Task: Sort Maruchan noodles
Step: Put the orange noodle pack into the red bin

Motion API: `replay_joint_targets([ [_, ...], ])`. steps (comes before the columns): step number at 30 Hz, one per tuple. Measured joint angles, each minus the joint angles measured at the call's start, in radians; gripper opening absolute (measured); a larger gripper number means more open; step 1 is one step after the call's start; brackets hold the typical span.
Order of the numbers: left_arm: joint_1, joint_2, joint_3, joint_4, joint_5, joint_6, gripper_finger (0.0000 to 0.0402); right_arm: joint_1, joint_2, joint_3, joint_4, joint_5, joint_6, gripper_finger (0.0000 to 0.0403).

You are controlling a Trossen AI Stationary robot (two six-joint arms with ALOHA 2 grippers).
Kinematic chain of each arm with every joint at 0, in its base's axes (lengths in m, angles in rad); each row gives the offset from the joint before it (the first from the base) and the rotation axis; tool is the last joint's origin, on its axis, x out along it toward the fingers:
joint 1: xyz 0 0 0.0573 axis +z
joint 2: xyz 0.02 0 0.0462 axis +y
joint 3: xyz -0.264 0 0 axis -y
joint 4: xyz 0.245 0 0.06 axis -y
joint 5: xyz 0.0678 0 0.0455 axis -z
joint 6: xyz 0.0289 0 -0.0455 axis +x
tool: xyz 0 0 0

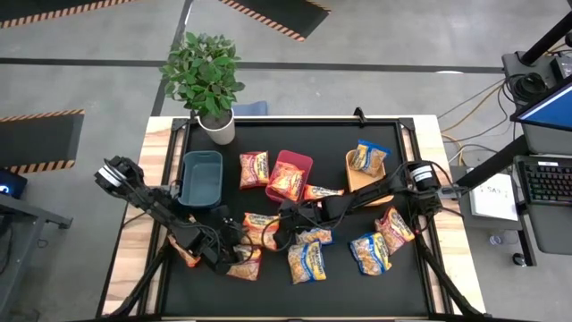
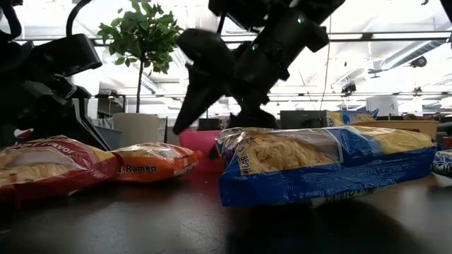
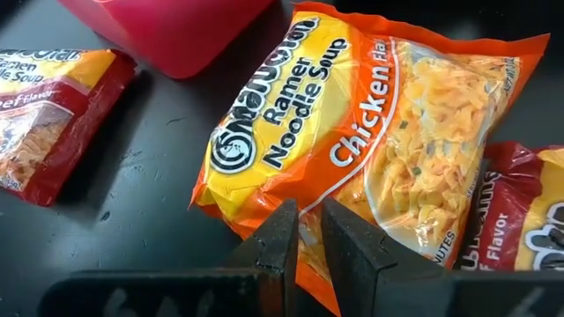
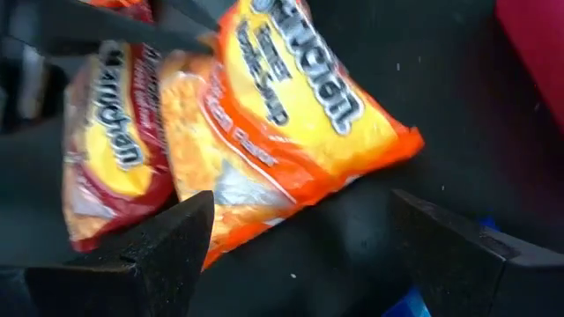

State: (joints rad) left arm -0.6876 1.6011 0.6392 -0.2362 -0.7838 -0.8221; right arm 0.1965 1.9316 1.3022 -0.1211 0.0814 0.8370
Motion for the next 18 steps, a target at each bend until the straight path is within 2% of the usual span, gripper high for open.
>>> replay_joint_targets([
  [10, -0.01, 0.008, -0.015, -0.059, -0.009, -0.121, 0.004, 0.0, 0.028, -0.002, 0.043, -0.001, 0.001, 0.0325],
  [18, -0.012, 0.008, -0.024, -0.061, -0.012, -0.142, 0.004, 0.0, 0.032, -0.002, 0.106, 0.009, 0.006, 0.0325],
])
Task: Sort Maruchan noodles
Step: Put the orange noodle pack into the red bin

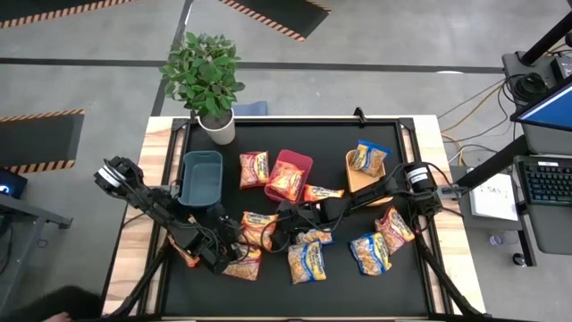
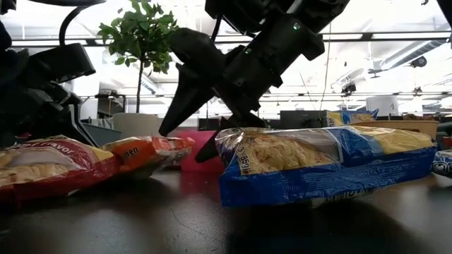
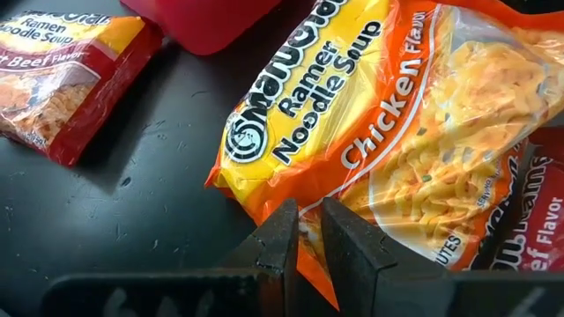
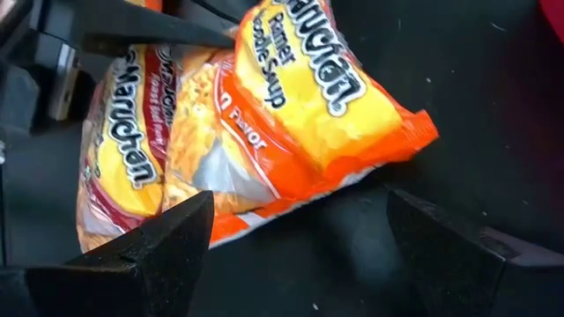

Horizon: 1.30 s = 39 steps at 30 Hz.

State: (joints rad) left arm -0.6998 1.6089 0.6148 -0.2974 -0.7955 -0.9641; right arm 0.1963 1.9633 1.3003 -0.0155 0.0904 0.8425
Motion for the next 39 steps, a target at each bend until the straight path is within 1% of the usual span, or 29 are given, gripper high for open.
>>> replay_joint_targets([
  [7, 0.0, 0.0, -0.007, -0.001, -0.006, -0.015, 0.004, 0.0, 0.0, 0.0, 0.006, 0.043, 0.013, 0.0325],
  [12, 0.0, 0.0, -0.025, 0.004, -0.018, -0.048, 0.004, 0.0, 0.0, 0.0, 0.008, 0.052, 0.025, 0.0325],
  [25, 0.0, 0.004, -0.051, 0.135, -0.047, -0.046, 0.004, 0.0, 0.0, 0.0, 0.017, 0.07, 0.049, 0.0325],
  [29, 0.0, 0.031, -0.065, 0.193, -0.07, -0.059, 0.004, 0.002, 0.0, -0.002, 0.018, 0.07, 0.058, 0.0325],
  [36, -0.001, 0.12, -0.052, 0.277, -0.089, -0.075, 0.004, 0.002, 0.001, -0.011, 0.02, 0.069, 0.076, 0.0325],
  [39, -0.001, 0.141, -0.035, 0.279, -0.09, -0.066, 0.004, 0.002, 0.001, -0.011, 0.026, 0.069, 0.076, 0.0325],
])
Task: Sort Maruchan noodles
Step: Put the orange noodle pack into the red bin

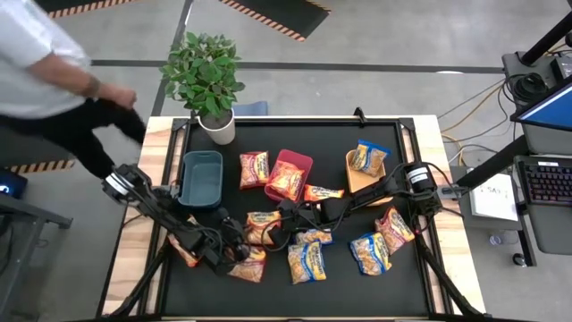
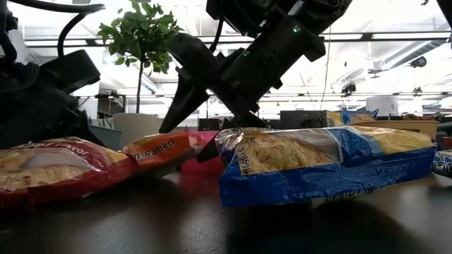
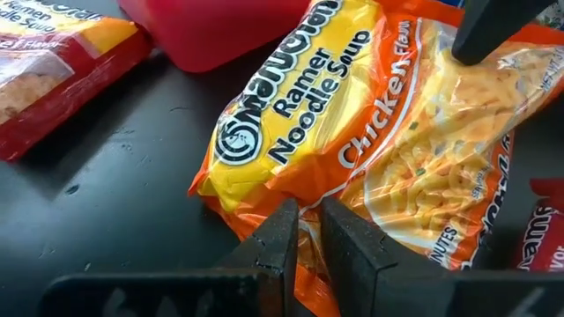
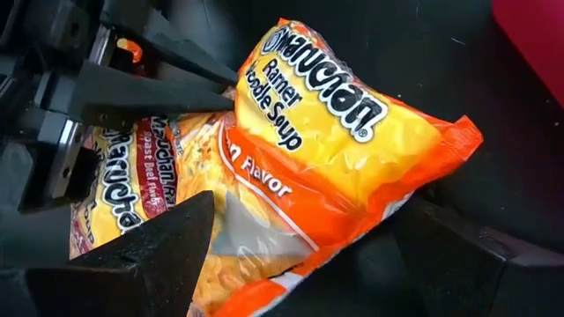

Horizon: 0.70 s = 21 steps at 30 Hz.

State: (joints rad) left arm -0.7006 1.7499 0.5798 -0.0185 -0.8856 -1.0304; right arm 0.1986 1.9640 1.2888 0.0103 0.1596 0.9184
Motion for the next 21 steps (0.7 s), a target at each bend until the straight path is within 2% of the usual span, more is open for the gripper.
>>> replay_joint_targets([
  [11, -0.001, 0.007, 0.037, -0.003, -0.021, 0.033, 0.004, 0.0, 0.0, -0.001, 0.055, 0.001, -0.025, 0.0316],
  [21, -0.002, 0.007, 0.043, 0.051, -0.048, 0.083, 0.004, -0.001, 0.0, -0.001, 0.085, 0.005, -0.073, 0.0216],
])
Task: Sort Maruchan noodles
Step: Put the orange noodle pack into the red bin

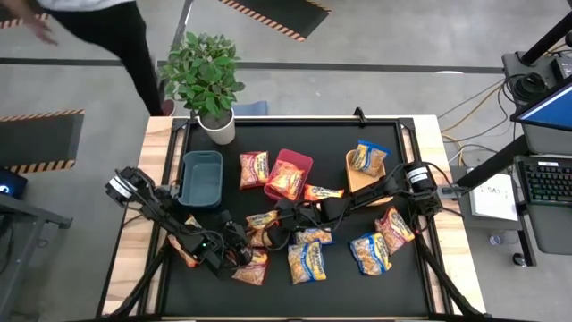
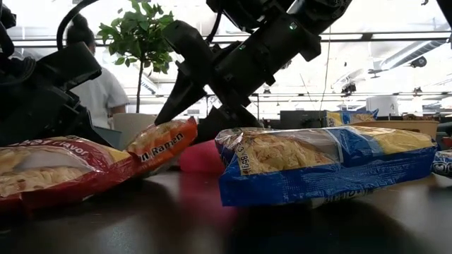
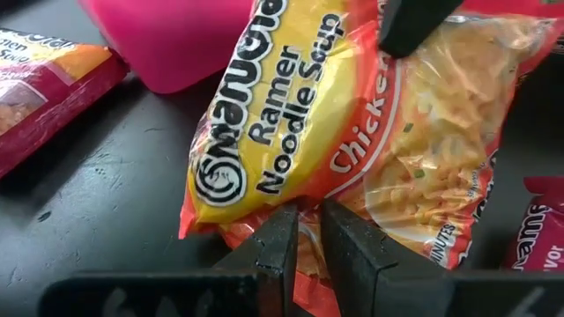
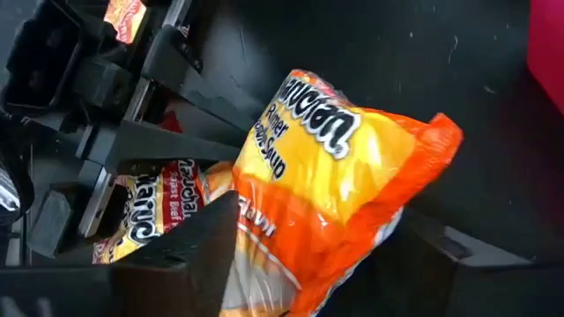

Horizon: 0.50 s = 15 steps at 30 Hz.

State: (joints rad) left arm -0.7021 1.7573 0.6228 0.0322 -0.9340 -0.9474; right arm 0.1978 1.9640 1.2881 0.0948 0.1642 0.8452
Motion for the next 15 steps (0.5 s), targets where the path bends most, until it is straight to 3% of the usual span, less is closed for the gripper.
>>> replay_joint_targets([
  [10, 0.0, 0.0, 0.0, 0.009, -0.019, 0.003, 0.004, 0.001, 0.0, 0.001, 0.009, 0.017, -0.041, 0.0127],
  [15, -0.007, -0.001, 0.0, 0.01, -0.028, 0.005, 0.004, 0.001, -0.003, 0.001, 0.01, 0.018, -0.076, 0.0113],
])
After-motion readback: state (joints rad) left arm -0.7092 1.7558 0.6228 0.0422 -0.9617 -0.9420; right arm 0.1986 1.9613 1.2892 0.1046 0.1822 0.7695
